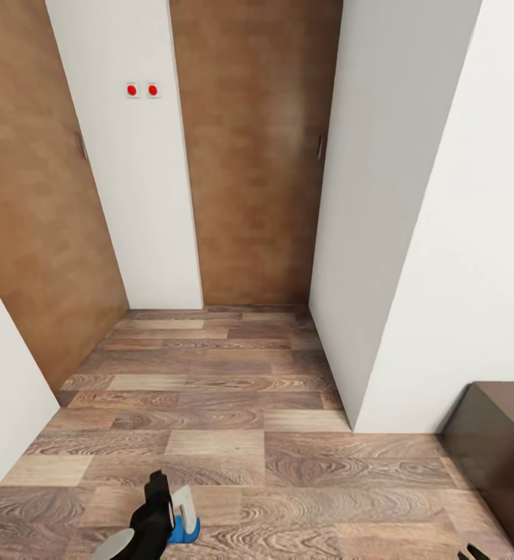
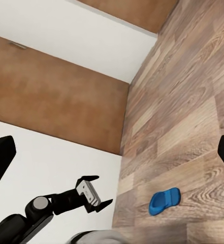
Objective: In the bedroom, move the book from the bed onto either nightstand, and place the two sandals side by side next to the bed.
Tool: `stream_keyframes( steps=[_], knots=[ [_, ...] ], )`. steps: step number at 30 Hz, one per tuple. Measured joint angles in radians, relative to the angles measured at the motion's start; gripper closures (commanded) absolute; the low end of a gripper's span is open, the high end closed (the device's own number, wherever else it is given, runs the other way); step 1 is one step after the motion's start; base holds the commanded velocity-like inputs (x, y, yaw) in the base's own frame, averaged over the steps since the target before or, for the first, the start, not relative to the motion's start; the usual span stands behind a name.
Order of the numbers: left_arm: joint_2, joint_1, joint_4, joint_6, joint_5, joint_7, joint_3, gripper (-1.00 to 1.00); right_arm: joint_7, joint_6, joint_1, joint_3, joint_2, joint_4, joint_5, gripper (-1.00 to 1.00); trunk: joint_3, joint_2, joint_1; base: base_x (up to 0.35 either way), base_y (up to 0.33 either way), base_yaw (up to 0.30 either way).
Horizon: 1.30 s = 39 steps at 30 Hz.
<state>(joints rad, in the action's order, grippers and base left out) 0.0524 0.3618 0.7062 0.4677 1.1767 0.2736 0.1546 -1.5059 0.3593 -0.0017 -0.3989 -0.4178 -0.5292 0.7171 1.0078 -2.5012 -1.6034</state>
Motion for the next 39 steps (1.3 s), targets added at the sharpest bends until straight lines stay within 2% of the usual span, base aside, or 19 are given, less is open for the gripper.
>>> stream_keyframes(
  steps=[5, 8, 10, 11, 14, 17, 18, 20, 23, 39],
  knots=[
    [-0.004, 0.0, 0.043, -0.001, 0.001, 0.018, 0.0, -1.0, 0.001, 0.0, 0.0, 0.0, 0.0, 0.0, 0.0, -1.0, 0.019, -0.001, -0.002, 0.0, 0.0, 0.0],
    [-0.006, 0.0, 0.079, -0.001, 0.003, 0.081, 0.0, -1.0, 0.001, 0.0, 0.0, 0.0, 0.001, 0.0, -0.001, -1.0, 0.031, -0.002, -0.004, 0.0, 0.0, 0.0],
    [-0.011, 0.0, 0.116, -0.002, 0.006, 0.151, 0.0, -1.0, 0.001, 0.0, 0.0, 0.0, 0.001, 0.0, -0.001, -1.0, 0.039, -0.002, -0.004, 0.0, 0.0, 0.0],
    [-0.019, 0.0, 0.144, -0.002, 0.008, 0.201, 0.0, -1.0, 0.001, 0.0, 0.0, 0.0, 0.001, 0.0, -0.001, -1.0, 0.043, -0.003, -0.005, 0.0, 0.0, 0.0],
    [-0.043, 0.0, 0.201, -0.003, 0.011, 0.288, 0.0, -1.0, 0.001, 0.0, 0.0, 0.0, 0.001, 0.001, -0.001, -1.0, 0.054, -0.003, -0.006, 0.0, 0.0, 0.0],
    [-0.057, 0.0, 0.233, -0.003, 0.012, 0.33, -0.001, -1.0, 0.002, 0.0, 0.0, 0.0, 0.001, 0.001, -0.001, -1.0, 0.066, -0.004, -0.008, 0.0, 0.0, 0.0],
    [-0.08, 0.001, 0.253, -0.004, 0.016, 0.356, -0.003, -1.0, 0.007, 0.0, 0.0, 0.0, 0.001, 0.001, -0.001, -1.0, 0.07, -0.004, -0.008, 0.0, 0.0, 0.0],
    [-0.095, 0.001, 0.26, -0.004, 0.016, 0.366, -0.003, -1.0, 0.009, 0.0, 0.0, 0.0, 0.002, 0.001, -0.001, -1.0, 0.077, -0.005, -0.009, 0.0, 0.0, 0.0],
    [-0.104, 0.001, 0.264, -0.004, 0.017, 0.371, -0.003, -1.0, 0.011, 0.0, 0.0, 0.001, 0.002, 0.001, -0.001, -1.0, 0.089, -0.005, -0.01, 0.0, 0.0, 0.0],
    [-0.11, 0.001, 0.28, -0.003, 0.017, 0.364, -0.003, -1.0, 0.013, 0.0, 0.0, 0.006, 0.002, 0.001, -0.001, -1.0, 0.151, -0.009, -0.018, 0.0, 0.0, 0.0]
  ],
)
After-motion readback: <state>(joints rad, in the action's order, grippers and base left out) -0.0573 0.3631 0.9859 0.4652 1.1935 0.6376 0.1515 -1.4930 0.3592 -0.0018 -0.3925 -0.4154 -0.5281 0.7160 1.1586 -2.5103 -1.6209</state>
